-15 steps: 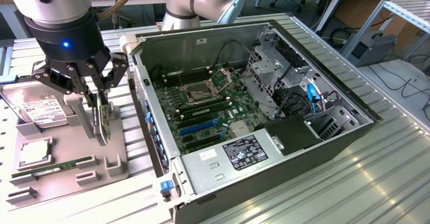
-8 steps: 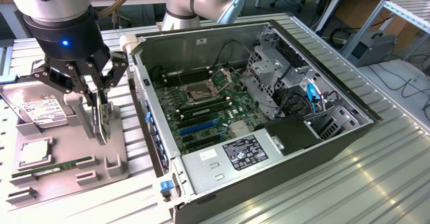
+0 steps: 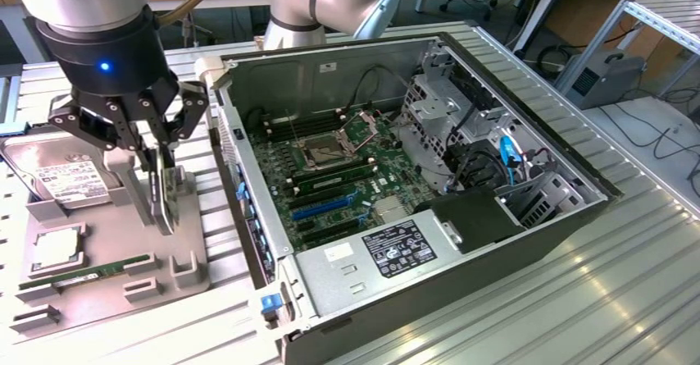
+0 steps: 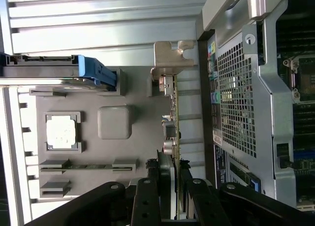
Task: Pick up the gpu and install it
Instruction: 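Pick up the gpu and move the gpu toward the slot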
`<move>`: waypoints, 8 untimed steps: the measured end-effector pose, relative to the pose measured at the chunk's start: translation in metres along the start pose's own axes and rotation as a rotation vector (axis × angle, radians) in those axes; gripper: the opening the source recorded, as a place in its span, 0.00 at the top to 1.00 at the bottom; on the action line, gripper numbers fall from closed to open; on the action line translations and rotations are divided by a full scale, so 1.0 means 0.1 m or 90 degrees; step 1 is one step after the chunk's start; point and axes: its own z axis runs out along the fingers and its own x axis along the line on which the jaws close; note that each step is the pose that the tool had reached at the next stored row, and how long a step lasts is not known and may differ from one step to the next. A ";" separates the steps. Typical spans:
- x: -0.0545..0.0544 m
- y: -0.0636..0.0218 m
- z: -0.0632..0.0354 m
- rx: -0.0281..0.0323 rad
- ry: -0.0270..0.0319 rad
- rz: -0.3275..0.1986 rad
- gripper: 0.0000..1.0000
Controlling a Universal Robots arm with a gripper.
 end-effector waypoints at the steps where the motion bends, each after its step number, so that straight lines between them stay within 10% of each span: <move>1: 0.00 0.000 -0.003 0.0000 0.0000 0.000 0.73; 8: 0.00 0.001 -0.028 0.0000 0.0000 0.000 0.73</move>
